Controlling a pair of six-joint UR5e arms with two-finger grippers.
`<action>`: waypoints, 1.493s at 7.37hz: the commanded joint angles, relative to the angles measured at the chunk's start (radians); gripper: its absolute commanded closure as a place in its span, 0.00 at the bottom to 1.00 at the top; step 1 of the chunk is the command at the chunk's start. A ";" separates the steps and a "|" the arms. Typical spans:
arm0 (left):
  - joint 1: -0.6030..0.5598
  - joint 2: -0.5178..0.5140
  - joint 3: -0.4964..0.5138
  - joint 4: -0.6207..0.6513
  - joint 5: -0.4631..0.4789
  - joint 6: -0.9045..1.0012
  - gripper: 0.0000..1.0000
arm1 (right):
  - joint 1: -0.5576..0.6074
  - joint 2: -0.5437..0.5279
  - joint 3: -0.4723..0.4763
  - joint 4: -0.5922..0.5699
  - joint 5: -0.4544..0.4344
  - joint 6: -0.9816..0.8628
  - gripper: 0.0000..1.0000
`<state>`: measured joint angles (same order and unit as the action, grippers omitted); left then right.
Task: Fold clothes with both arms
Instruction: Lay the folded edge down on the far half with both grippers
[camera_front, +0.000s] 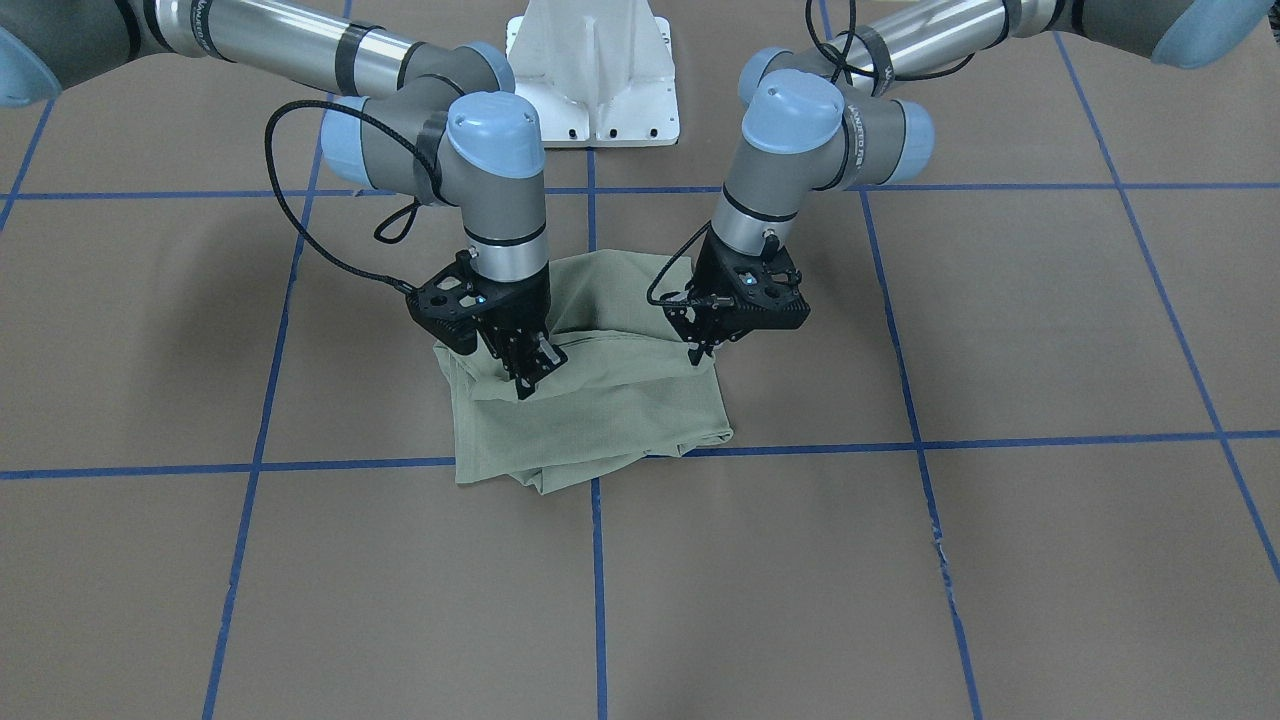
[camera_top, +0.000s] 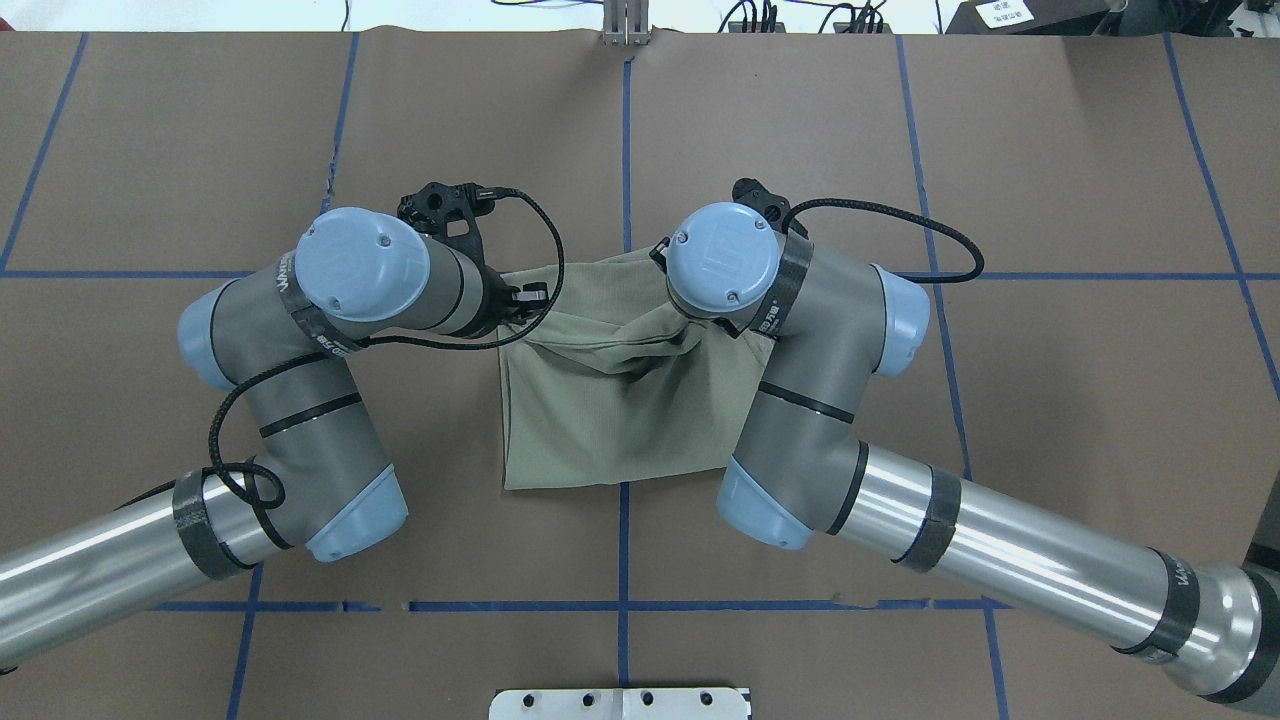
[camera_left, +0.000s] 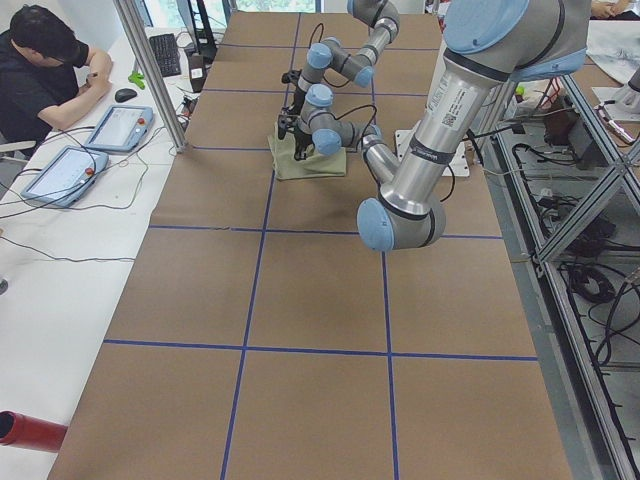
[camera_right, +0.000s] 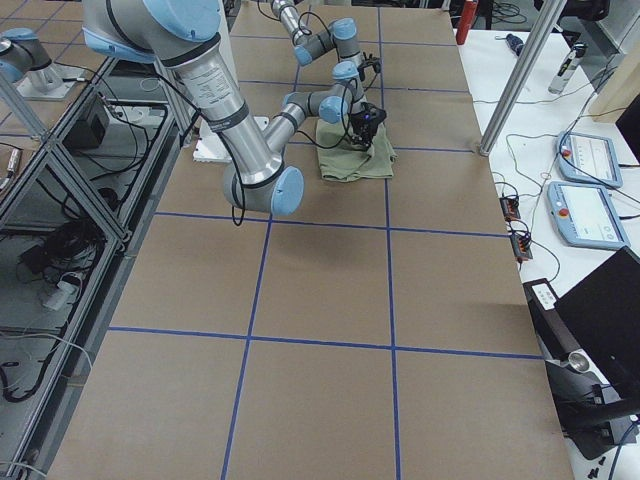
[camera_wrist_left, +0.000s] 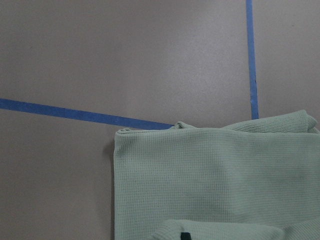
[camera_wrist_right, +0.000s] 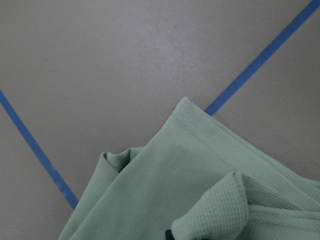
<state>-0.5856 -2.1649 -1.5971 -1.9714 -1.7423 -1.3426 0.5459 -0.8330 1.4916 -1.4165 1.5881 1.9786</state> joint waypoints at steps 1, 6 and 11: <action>-0.040 -0.012 0.042 -0.037 -0.005 0.048 1.00 | 0.040 0.005 -0.036 0.039 0.044 -0.039 1.00; -0.046 -0.013 0.063 -0.041 -0.002 0.066 0.01 | 0.045 0.015 -0.092 0.036 0.041 -0.250 0.01; -0.193 0.022 0.046 -0.040 -0.230 0.330 0.00 | 0.077 0.038 0.068 -0.089 0.219 -0.364 0.00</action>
<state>-0.7287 -2.1627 -1.5502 -2.0106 -1.8994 -1.1006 0.6347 -0.7940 1.5043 -1.4524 1.7817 1.6601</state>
